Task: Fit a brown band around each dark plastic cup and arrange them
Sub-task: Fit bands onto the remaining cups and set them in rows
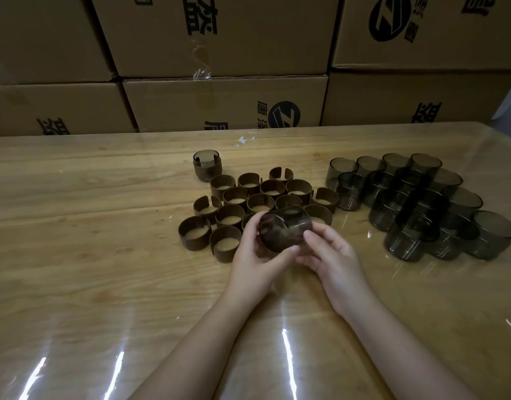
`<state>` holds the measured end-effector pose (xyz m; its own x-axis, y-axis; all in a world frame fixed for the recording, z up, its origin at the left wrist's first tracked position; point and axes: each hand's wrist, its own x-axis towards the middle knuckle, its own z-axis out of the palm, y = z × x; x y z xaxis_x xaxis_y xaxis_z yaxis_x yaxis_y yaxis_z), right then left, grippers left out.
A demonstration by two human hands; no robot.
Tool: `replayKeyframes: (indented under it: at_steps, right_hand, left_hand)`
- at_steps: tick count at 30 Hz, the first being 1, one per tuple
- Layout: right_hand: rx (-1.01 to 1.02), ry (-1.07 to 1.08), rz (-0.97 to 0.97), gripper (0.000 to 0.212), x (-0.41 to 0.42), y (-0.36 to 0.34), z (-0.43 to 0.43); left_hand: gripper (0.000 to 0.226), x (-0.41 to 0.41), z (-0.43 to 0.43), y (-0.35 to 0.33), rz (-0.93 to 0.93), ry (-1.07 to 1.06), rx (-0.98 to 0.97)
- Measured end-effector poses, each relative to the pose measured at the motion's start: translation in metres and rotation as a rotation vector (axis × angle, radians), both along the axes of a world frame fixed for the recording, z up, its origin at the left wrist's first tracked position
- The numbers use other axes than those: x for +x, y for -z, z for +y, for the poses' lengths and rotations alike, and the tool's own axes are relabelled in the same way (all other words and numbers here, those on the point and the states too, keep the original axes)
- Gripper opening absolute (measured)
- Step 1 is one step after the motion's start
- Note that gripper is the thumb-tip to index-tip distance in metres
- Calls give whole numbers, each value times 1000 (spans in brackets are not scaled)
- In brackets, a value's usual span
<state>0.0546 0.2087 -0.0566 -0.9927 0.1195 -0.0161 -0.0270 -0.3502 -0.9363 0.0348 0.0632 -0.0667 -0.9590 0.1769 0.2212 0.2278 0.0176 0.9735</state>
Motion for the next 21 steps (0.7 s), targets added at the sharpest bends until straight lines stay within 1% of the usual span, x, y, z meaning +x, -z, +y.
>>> replayKeyframes:
  at_steps: [4,6,8,9,11,13,15,17,19,21]
  right_hand:
    - [124,47,-7,19,0,2,-4]
    - [131,44,-4,17,-1,3,-5]
    - [128,27,-1,20,-3,4,-5]
    - [131,14,8,25,-3,4,-5]
    - [162,-25,48,38,-3,4,-5]
    - [235,-62,106,43,-1,5,-6]
    - [330,-76,157,42,1,6,-8]
    - [382,-92,187,36,3,5,-10]
    - [372,-127,198,36,4,5,-11]
    - [294,-141,166,40,5,5,-10]
  left_hand:
    - [71,5,0,-5,78,-70,16]
    - [75,5,-1,-5,96,-87,17]
    - [79,4,-2,-4,94,-94,29]
    - [81,3,-2,-3,90,-106,40]
    - [78,0,-2,-3,84,-136,49]
    - [68,-2,-1,-2,89,-138,53]
    - [58,-3,-1,-2,100,-124,52]
    - [50,-3,-2,-2,110,-102,31]
    - [55,-1,-2,-1,102,-65,6]
    - [63,0,-1,-1,102,-20,-43]
